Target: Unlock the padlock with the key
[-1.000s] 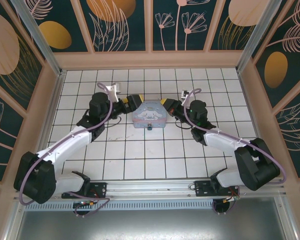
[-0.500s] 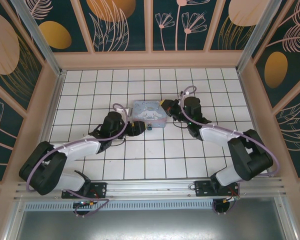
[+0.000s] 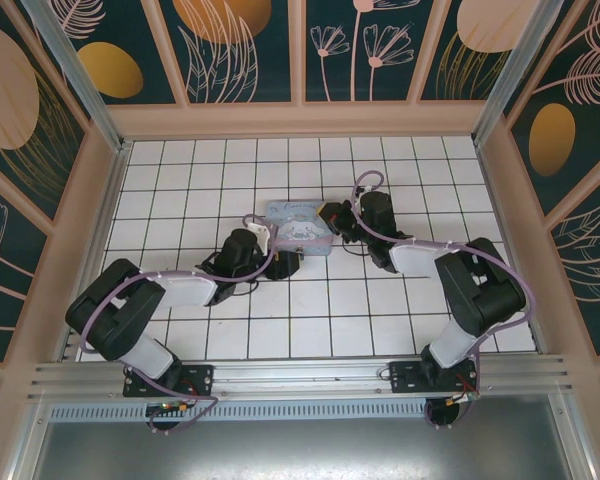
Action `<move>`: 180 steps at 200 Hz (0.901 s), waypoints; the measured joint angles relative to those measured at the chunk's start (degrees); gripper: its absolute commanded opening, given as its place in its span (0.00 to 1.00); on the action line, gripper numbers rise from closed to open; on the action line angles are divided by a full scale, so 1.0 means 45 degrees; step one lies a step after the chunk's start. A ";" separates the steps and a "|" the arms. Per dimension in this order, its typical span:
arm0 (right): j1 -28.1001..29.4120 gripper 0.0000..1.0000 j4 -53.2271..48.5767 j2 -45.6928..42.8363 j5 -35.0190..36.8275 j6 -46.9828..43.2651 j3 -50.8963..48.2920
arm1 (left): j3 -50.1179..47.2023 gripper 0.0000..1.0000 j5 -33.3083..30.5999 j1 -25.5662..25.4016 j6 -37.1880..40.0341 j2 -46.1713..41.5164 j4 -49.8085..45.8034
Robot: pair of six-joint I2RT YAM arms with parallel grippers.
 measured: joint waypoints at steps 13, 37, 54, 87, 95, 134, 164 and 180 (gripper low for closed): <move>-0.0063 0.00 0.0107 0.0233 -0.0058 0.0078 0.0000 | 0.0000 0.69 0.0000 -0.0019 0.0058 0.0291 0.0282; -0.0117 0.00 0.0257 0.0539 -0.0194 0.0131 0.0005 | 0.0000 0.68 0.0000 -0.0019 0.0092 0.0821 0.0709; -0.0141 0.00 0.0364 0.0699 -0.0277 0.0204 0.0005 | 0.0005 0.67 0.0005 -0.0024 0.0092 0.1161 0.1078; -0.0185 0.00 0.0515 0.0913 -0.0306 0.0413 0.0005 | 0.0034 0.66 0.0010 -0.0102 0.0083 0.1923 0.1943; -0.0185 0.00 0.0534 0.0913 -0.0301 0.0418 0.0005 | 0.0034 0.66 -0.0005 -0.0131 0.0092 0.2118 0.2127; -0.0189 0.00 0.0738 0.0923 -0.0301 0.0466 0.0005 | 0.0063 0.66 -0.0151 -0.0262 0.0083 0.2589 0.3070; -0.0189 0.00 0.0957 0.0923 -0.0301 0.0515 -0.0010 | 0.0170 0.65 -0.0233 -0.0316 0.0087 0.2885 0.3473; -0.0189 0.00 0.1044 0.0957 -0.0306 0.0549 -0.0034 | 0.0345 0.65 -0.0228 -0.0316 0.0092 0.3089 0.3589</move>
